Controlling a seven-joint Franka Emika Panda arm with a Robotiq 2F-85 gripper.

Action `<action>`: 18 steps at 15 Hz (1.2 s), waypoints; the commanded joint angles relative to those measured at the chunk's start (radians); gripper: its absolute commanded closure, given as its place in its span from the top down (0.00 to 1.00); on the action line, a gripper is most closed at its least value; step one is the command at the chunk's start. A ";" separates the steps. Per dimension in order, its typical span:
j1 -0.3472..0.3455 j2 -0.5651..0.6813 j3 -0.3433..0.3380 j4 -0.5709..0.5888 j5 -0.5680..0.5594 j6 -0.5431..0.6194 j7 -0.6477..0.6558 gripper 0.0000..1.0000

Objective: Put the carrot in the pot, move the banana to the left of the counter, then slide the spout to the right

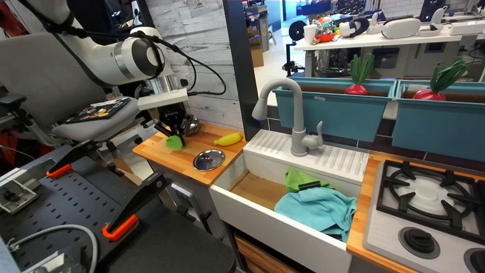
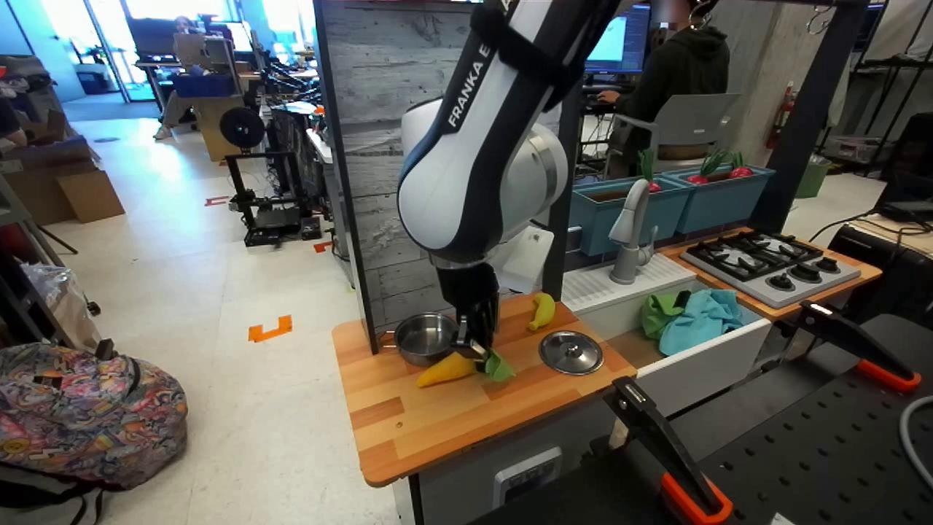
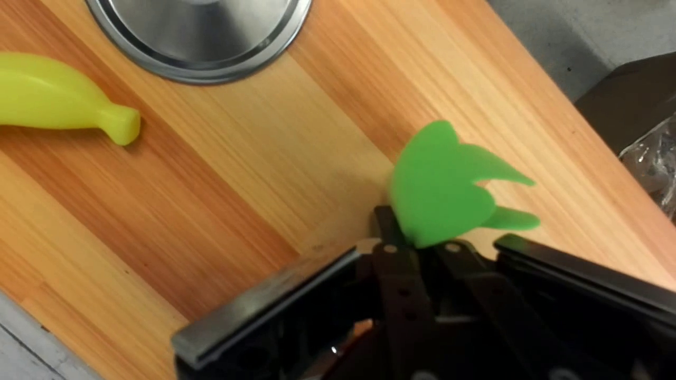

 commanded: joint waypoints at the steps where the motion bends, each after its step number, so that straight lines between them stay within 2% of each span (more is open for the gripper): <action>1: 0.057 -0.082 -0.046 -0.108 -0.074 0.020 0.048 0.02; 6: 0.092 -0.174 -0.078 -0.191 -0.125 0.065 0.131 0.02; 10: 0.090 -0.234 -0.093 -0.222 -0.119 0.183 0.194 0.02; 14: 0.080 -0.228 -0.106 -0.179 -0.098 0.225 0.219 0.02; 18: 0.057 -0.189 -0.094 -0.119 -0.074 0.186 0.198 0.02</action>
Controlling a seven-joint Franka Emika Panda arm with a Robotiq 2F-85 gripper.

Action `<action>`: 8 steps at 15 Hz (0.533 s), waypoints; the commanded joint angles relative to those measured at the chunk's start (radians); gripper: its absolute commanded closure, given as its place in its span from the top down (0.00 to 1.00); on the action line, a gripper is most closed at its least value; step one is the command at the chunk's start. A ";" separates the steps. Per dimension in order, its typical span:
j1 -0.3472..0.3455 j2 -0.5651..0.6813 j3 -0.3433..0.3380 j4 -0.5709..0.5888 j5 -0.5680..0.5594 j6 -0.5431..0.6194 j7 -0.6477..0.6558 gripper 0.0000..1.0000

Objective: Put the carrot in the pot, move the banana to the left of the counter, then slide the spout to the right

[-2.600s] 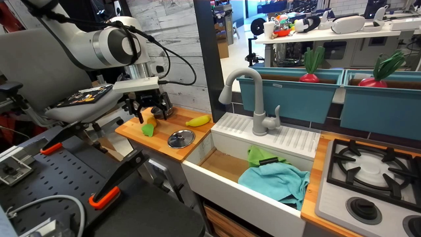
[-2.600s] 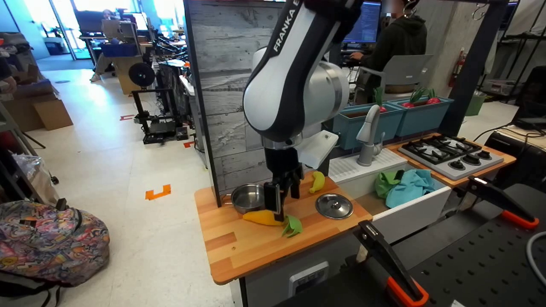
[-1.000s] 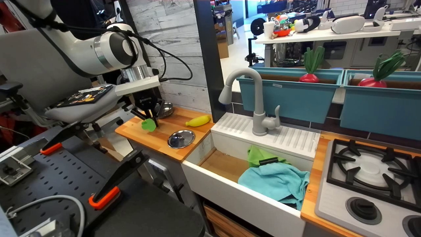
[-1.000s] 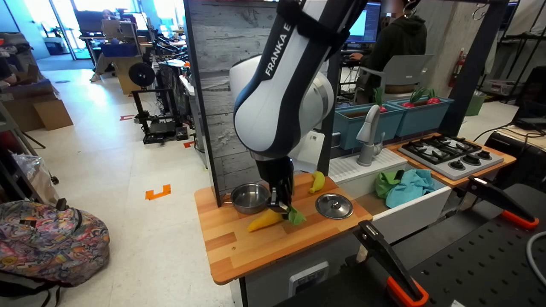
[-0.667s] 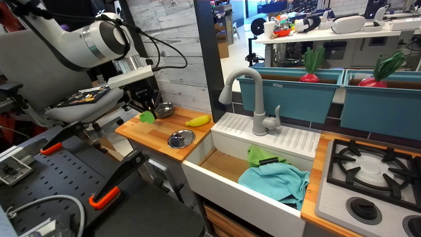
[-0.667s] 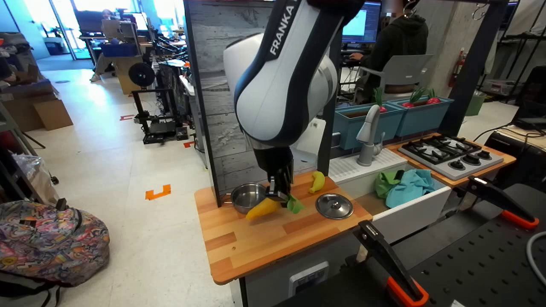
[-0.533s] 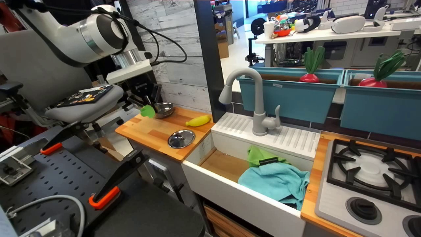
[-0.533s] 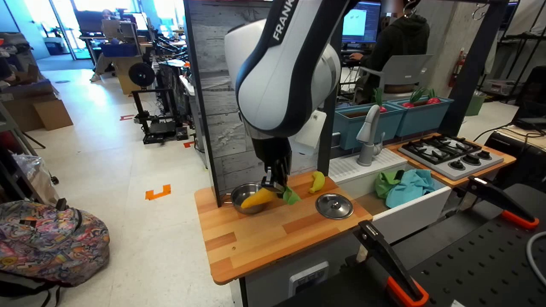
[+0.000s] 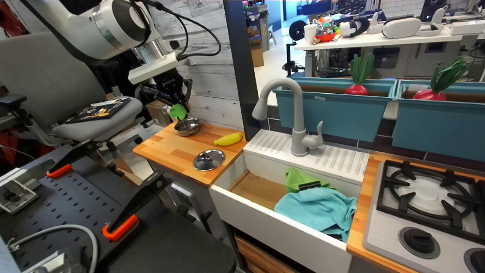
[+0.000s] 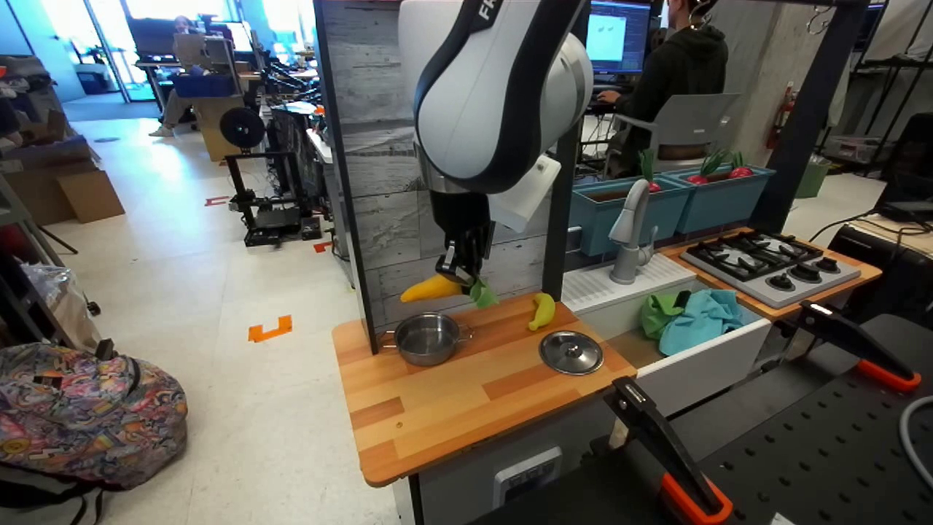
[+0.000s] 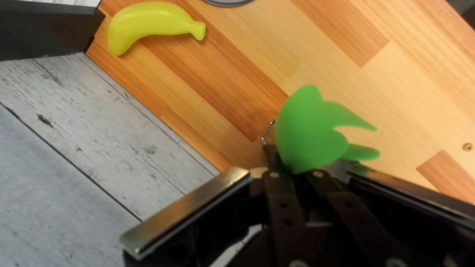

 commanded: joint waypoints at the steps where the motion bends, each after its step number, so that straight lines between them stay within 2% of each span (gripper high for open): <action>1: -0.012 0.037 0.004 0.053 0.017 -0.021 -0.002 0.02; 8: 0.007 0.129 0.004 0.163 0.015 -0.097 -0.003 0.02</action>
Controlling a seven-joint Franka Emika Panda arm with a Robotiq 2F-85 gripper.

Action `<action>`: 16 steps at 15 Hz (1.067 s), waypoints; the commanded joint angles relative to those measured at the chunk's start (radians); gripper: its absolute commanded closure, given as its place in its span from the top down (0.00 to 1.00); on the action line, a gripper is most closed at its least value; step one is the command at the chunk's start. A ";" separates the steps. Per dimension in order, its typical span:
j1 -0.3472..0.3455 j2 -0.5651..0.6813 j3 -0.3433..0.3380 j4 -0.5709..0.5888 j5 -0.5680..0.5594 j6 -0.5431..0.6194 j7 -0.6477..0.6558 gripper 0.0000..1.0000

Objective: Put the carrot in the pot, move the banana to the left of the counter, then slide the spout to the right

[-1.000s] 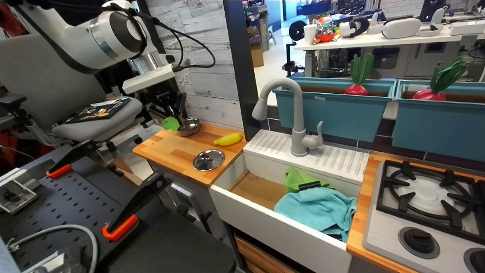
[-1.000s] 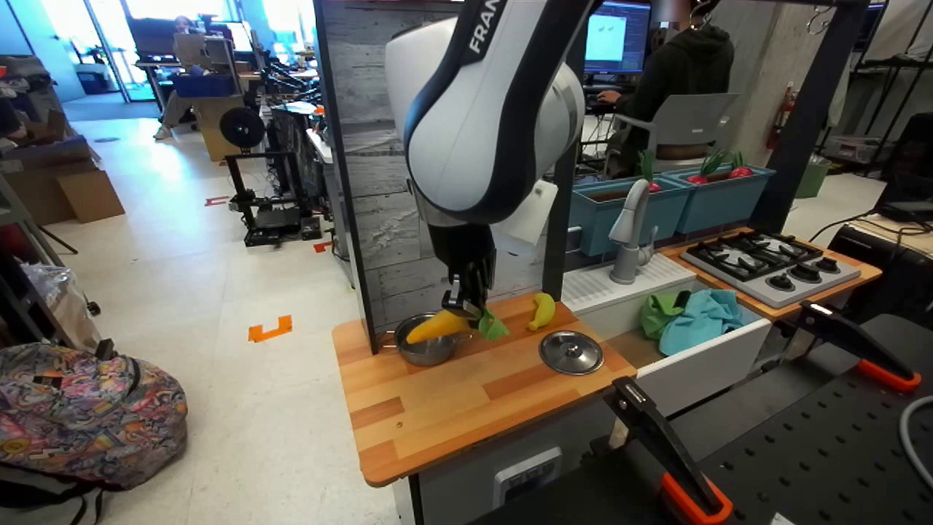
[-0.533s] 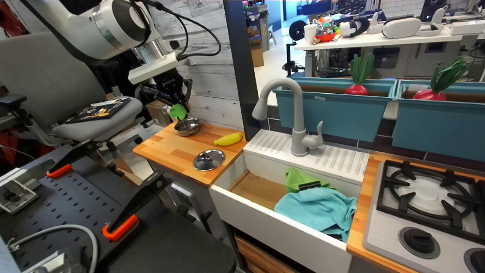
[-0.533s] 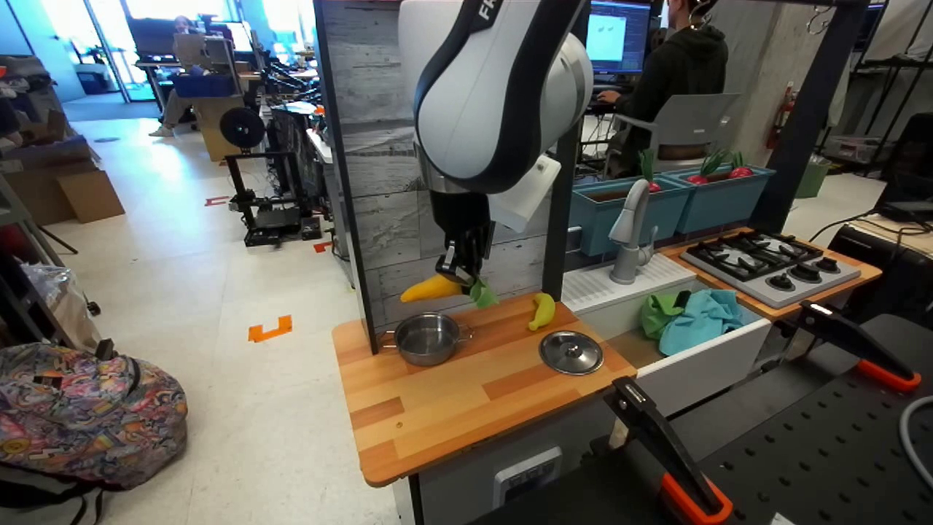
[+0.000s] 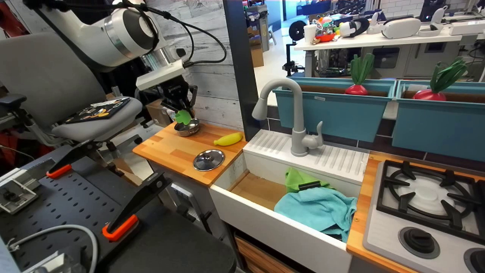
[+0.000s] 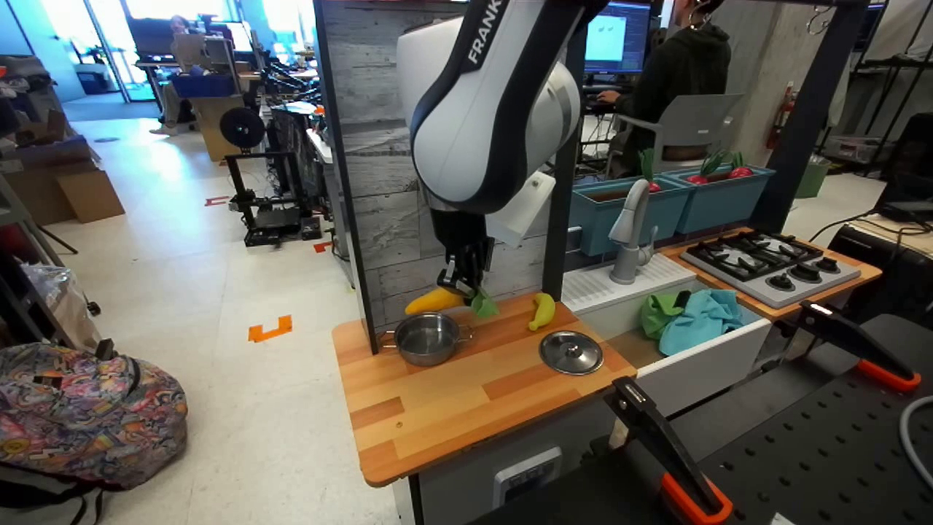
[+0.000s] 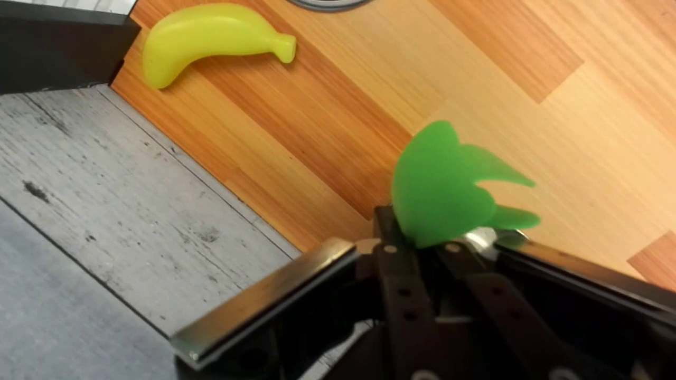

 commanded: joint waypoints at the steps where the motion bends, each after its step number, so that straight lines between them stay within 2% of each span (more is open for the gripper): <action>1: 0.014 0.064 0.005 0.095 0.014 -0.070 -0.007 0.02; 11: 0.040 0.180 0.015 0.262 0.013 -0.208 -0.015 0.02; 13: 0.038 0.193 0.020 0.283 0.015 -0.228 -0.019 0.36; 16: 0.036 0.203 0.024 0.302 0.016 -0.246 -0.021 0.56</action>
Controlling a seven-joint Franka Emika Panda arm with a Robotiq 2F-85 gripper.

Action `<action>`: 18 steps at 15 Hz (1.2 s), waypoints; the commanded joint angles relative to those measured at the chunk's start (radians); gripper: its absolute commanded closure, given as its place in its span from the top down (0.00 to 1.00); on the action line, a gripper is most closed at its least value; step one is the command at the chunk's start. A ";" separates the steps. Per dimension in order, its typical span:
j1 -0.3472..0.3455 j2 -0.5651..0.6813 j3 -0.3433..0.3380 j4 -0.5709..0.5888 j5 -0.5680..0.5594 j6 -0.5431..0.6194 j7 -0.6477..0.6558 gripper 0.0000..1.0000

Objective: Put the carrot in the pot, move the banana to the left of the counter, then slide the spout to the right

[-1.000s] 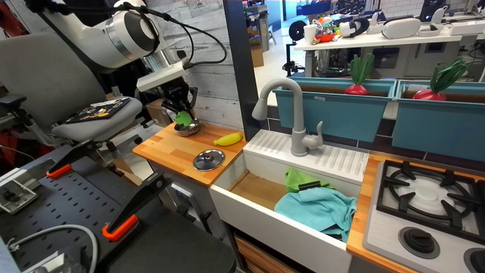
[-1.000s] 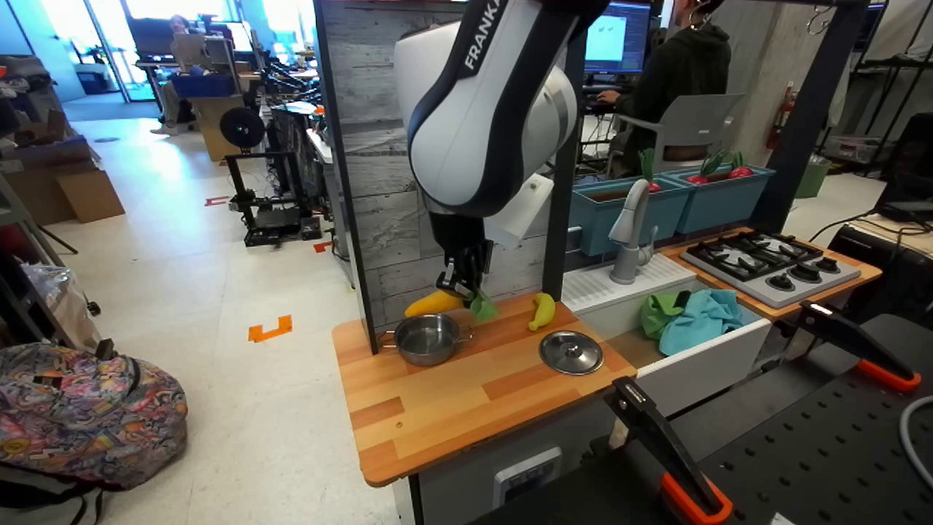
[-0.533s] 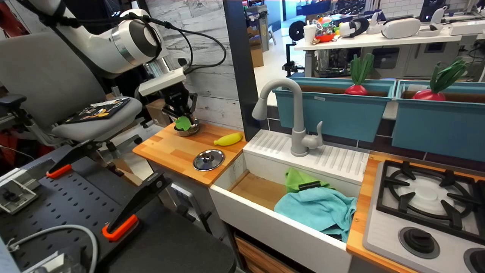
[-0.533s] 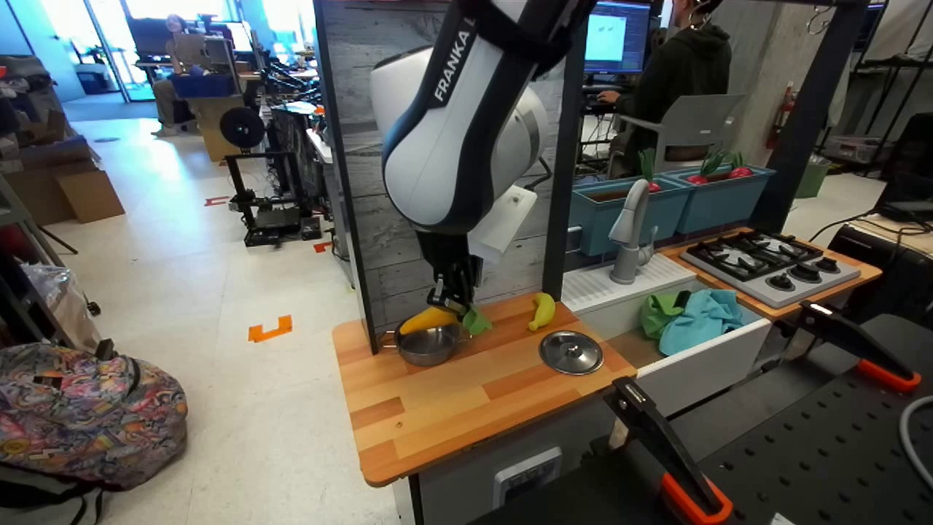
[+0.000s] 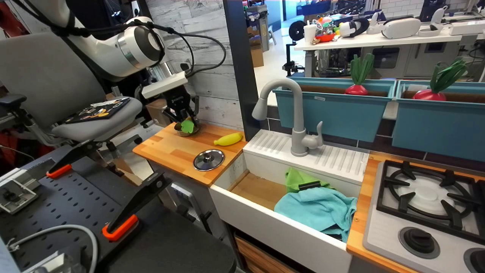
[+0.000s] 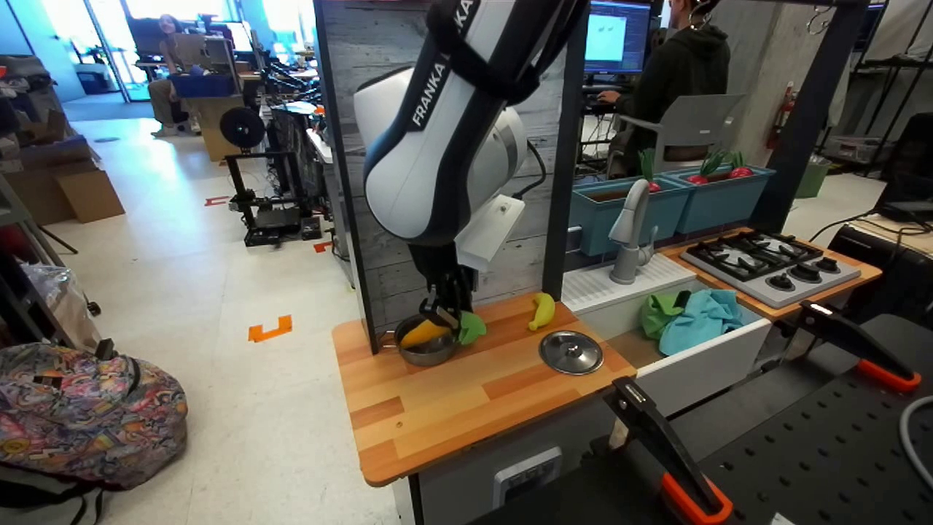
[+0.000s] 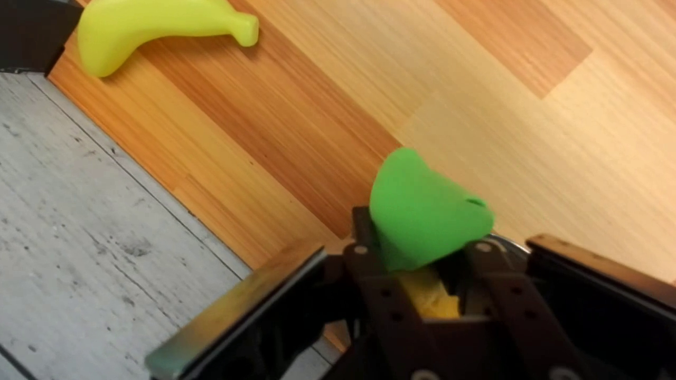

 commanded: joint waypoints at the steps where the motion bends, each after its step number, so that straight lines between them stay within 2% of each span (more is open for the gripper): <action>1: 0.001 0.029 0.008 0.057 0.015 -0.043 -0.021 0.62; 6: 0.002 -0.013 0.005 -0.006 0.002 -0.003 -0.010 0.99; 11: 0.010 -0.102 -0.010 -0.123 -0.015 0.058 0.020 1.00; 16: 0.021 -0.252 -0.033 -0.318 -0.044 0.083 0.049 1.00; 18: -0.001 -0.299 -0.029 -0.389 -0.029 0.115 0.076 1.00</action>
